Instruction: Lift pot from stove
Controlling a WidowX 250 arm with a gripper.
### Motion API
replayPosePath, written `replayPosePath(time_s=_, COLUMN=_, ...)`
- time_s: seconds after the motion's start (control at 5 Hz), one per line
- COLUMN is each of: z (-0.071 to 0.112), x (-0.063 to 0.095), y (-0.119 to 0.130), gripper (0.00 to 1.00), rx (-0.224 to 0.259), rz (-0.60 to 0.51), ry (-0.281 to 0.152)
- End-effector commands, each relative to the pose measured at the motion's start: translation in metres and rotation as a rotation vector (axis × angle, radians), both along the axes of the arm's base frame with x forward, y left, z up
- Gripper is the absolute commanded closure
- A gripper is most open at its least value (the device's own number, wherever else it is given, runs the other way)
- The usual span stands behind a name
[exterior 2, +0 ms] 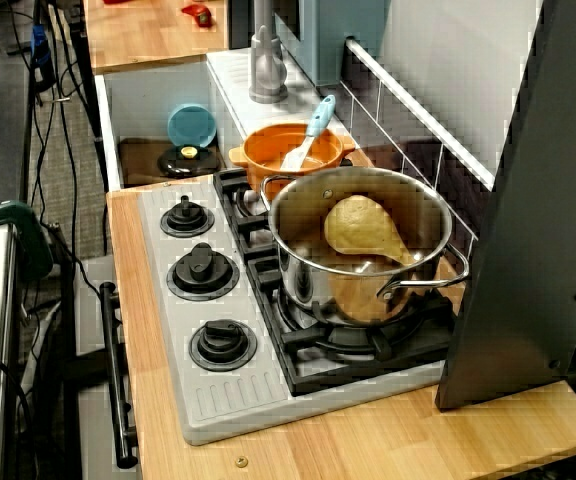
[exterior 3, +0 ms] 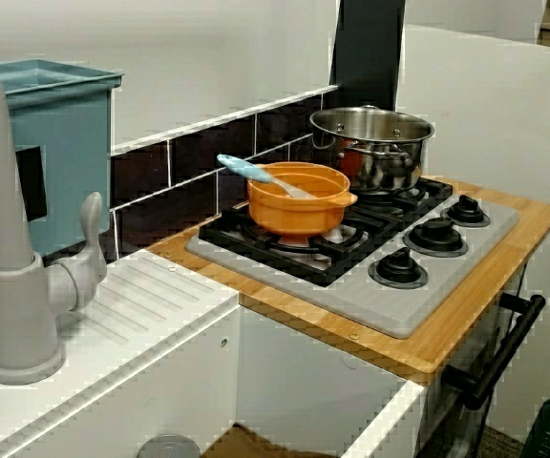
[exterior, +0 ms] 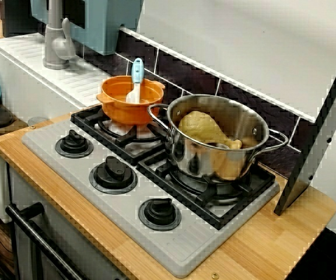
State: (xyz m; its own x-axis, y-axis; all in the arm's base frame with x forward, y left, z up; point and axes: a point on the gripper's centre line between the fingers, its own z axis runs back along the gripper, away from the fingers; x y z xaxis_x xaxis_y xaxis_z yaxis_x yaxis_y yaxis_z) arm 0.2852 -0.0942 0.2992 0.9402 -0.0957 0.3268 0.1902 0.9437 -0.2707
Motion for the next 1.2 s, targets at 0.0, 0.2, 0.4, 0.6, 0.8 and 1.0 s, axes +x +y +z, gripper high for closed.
replayPosePath(time_s=0.0, z=0.0, x=0.0, y=0.0, gripper=0.0, rx=0.0, rz=0.0, ry=0.0)
replayPosePath(time_s=0.2, z=-0.007, x=0.007, y=0.013, gripper=0.0, rx=0.036, rz=0.012, ry=-0.015)
replayPosePath(time_s=0.4, z=-0.015, x=0.016, y=0.028, gripper=0.0, rx=0.071, rz=0.03, ry=-0.019)
replayPosePath(time_s=0.6, z=-0.016, x=0.025, y=0.045, gripper=0.0, rx=0.122, rz=0.066, ry=-0.03)
replayPosePath(time_s=0.8, z=-0.022, x=0.03, y=0.065, gripper=0.0, rx=0.163, rz=0.078, ry=-0.049)
replayPosePath(time_s=1.0, z=-0.035, x=0.032, y=0.084, gripper=0.0, rx=0.193, rz=0.09, ry=-0.062)
